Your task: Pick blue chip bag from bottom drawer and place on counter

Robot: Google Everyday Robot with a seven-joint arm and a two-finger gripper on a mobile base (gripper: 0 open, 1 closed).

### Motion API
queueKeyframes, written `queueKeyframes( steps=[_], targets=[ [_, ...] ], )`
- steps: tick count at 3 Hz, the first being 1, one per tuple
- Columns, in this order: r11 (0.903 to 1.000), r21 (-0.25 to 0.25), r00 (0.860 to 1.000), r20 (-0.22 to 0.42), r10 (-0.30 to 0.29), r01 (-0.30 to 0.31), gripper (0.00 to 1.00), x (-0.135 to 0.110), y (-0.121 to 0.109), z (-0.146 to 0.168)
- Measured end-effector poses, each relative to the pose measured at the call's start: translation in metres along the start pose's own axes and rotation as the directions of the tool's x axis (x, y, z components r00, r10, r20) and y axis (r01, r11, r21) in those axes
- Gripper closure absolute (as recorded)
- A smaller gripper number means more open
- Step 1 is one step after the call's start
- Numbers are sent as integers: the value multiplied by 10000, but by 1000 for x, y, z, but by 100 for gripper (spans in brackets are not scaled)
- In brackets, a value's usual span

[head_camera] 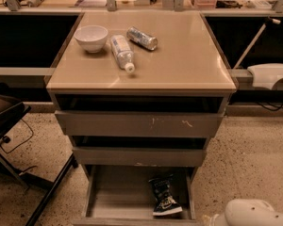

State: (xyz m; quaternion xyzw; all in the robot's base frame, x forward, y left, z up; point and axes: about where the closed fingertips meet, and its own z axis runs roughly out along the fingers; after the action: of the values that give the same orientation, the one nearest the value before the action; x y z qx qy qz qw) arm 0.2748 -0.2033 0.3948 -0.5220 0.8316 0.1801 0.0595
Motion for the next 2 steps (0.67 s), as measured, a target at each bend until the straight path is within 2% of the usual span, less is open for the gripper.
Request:
queueKeyframes(
  steps=[1,2],
  targets=[
    [9996,0,9985,479,264,-265,0,-2,0,34],
    [9997,-8,9985,486,263,-263,0,-2,0,34]
  ],
)
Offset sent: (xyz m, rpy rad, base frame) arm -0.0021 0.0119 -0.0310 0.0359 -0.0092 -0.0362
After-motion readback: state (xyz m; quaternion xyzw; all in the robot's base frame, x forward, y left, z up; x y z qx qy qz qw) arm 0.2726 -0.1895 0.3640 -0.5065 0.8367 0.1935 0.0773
